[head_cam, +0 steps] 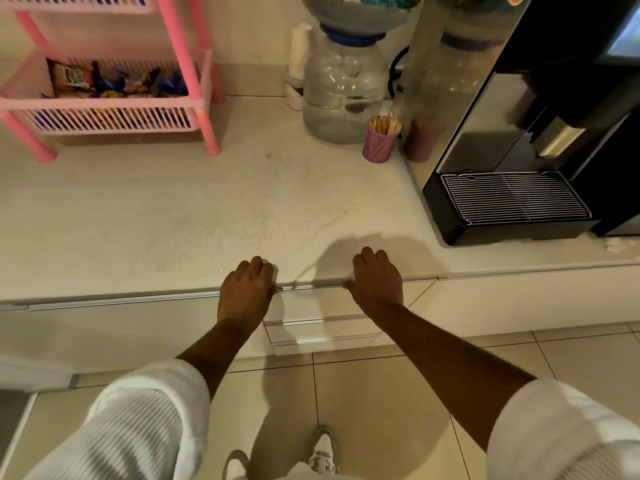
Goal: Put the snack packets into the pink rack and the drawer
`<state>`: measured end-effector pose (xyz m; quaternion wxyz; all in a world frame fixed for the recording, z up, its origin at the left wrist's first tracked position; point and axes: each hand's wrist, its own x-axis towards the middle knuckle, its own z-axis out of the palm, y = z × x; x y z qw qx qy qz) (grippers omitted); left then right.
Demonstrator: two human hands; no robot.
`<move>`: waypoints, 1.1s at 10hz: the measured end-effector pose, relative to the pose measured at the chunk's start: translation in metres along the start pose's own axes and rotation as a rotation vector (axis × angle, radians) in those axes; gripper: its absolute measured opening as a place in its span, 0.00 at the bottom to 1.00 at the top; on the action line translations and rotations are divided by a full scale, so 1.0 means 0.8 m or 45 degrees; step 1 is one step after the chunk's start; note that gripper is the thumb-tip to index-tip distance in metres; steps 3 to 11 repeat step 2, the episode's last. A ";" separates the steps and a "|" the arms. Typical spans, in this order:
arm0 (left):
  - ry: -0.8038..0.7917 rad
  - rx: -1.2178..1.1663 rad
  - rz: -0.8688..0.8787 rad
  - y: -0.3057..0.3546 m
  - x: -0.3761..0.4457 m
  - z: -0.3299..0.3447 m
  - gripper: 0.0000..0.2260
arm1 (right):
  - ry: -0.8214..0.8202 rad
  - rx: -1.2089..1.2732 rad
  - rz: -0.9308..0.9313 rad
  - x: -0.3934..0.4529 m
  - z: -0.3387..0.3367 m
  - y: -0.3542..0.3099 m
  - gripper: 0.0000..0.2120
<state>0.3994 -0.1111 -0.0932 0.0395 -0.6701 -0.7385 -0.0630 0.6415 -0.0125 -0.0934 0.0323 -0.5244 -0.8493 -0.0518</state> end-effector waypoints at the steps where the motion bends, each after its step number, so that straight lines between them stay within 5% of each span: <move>1: -0.049 -0.071 0.084 -0.014 0.006 -0.016 0.14 | -0.111 -0.006 -0.008 0.014 -0.016 -0.017 0.28; 11: -0.107 -0.064 0.125 -0.041 0.011 -0.024 0.14 | -0.159 0.113 0.026 0.024 -0.028 -0.044 0.28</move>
